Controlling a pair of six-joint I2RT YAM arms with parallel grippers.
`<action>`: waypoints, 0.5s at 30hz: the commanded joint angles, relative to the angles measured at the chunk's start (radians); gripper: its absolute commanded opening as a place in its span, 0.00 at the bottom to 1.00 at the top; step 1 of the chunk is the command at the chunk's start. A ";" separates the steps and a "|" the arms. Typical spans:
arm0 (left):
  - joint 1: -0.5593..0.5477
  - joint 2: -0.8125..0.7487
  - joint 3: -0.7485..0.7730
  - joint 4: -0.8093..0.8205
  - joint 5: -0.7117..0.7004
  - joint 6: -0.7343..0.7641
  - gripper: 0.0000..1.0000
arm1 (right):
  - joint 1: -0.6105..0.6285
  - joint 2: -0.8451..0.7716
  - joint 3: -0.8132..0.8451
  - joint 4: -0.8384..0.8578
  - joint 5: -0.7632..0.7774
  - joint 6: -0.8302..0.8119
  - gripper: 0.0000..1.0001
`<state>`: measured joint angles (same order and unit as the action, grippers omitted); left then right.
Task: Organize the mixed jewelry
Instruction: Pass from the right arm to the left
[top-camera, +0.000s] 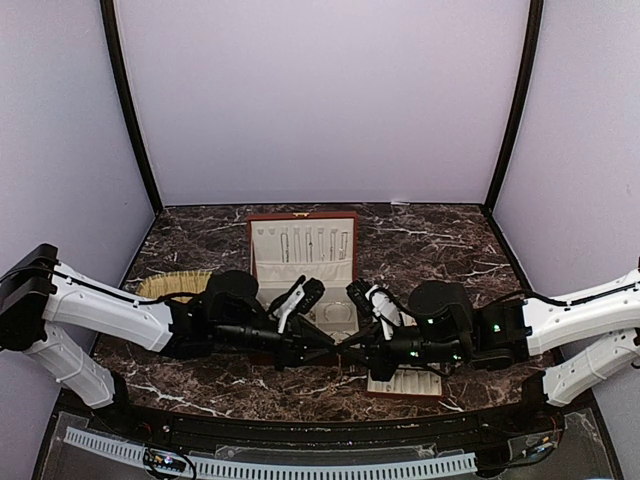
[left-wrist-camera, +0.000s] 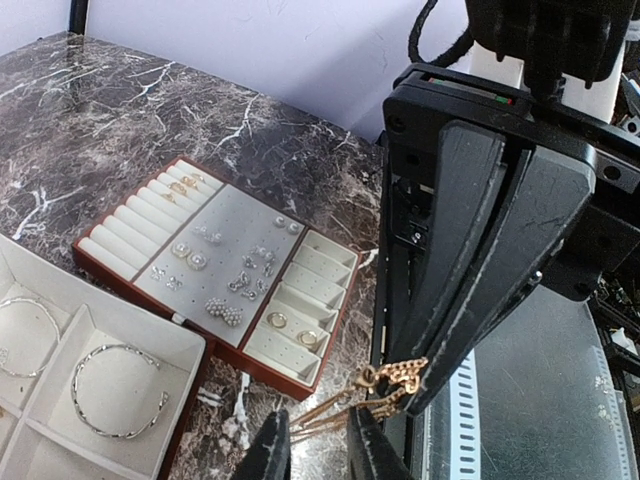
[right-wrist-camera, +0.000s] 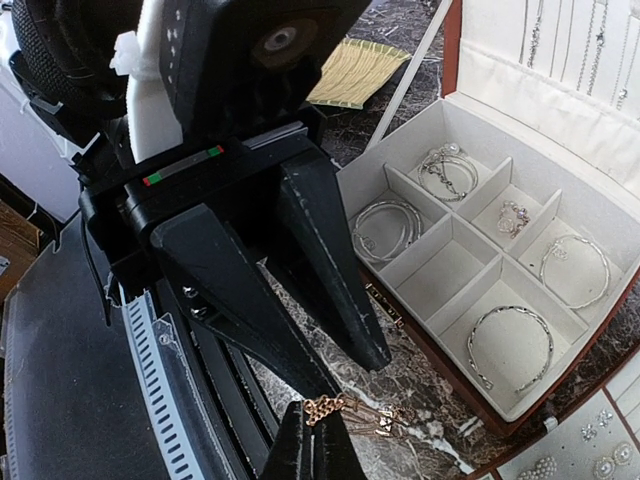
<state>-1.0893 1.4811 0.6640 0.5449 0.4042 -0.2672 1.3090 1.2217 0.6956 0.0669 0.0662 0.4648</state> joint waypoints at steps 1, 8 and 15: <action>0.002 0.006 -0.001 0.052 0.014 -0.006 0.22 | 0.006 -0.018 0.022 0.041 -0.007 0.006 0.00; 0.002 0.027 -0.002 0.095 0.050 -0.012 0.23 | 0.006 -0.022 0.019 0.042 0.002 0.009 0.00; 0.002 0.047 0.000 0.120 0.080 -0.017 0.26 | 0.005 -0.028 0.013 0.045 0.002 0.015 0.00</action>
<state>-1.0893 1.5177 0.6640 0.6098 0.4450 -0.2768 1.3090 1.2167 0.6956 0.0685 0.0639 0.4702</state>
